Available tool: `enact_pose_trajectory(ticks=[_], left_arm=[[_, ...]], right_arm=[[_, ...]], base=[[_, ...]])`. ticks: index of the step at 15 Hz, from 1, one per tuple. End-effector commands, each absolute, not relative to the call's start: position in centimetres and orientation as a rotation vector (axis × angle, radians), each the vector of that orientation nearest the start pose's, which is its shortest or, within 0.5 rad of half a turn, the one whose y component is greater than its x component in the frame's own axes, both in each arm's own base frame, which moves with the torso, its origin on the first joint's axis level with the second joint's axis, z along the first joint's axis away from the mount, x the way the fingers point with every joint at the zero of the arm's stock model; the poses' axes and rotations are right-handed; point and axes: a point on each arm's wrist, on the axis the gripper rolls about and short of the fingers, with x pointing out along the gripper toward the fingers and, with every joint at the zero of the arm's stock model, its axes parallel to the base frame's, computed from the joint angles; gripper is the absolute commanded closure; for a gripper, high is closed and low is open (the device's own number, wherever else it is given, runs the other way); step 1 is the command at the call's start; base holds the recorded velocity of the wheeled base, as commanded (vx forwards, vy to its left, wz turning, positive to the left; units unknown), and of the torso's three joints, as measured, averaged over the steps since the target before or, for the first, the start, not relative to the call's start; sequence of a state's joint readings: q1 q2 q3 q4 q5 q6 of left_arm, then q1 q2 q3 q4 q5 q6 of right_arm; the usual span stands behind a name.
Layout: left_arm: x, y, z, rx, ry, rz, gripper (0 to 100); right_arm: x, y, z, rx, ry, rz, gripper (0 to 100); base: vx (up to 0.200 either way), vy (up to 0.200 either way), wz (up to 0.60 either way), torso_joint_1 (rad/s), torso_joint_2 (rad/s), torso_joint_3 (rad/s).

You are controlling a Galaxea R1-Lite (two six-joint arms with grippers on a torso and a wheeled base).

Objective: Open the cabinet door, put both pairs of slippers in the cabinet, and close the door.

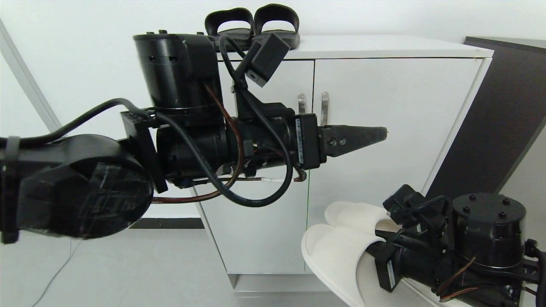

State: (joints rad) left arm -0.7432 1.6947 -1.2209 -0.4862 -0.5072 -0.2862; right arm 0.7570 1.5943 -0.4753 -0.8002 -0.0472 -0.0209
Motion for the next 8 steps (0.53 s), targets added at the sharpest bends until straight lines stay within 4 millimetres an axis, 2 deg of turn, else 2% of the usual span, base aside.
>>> enact_pose_trajectory(ticks=[1, 4, 8], left_arm=[[25.3, -24.1, 28.0, -0.264, 0.186, -1.225, 0], [26.5, -24.3, 28.1, -0.271, 0.157, -1.130, 0], [27.3, -23.3, 28.3, -0.272, 0.137, -1.035, 0]], right_arm=[[18.3, 16.9, 14.3, -0.148, 0.295, 0.701, 100], [18.3, 16.9, 14.3, -0.149, 0.294, 0.700, 100], [18.5, 16.8, 14.4, -0.147, 0.291, 0.694, 100]], base=[[0.000, 0.000, 0.00, 0.000, 0.00, 0.000], [0.000, 0.000, 0.00, 0.000, 0.00, 0.000], [0.000, 0.000, 0.00, 0.000, 0.00, 0.000]])
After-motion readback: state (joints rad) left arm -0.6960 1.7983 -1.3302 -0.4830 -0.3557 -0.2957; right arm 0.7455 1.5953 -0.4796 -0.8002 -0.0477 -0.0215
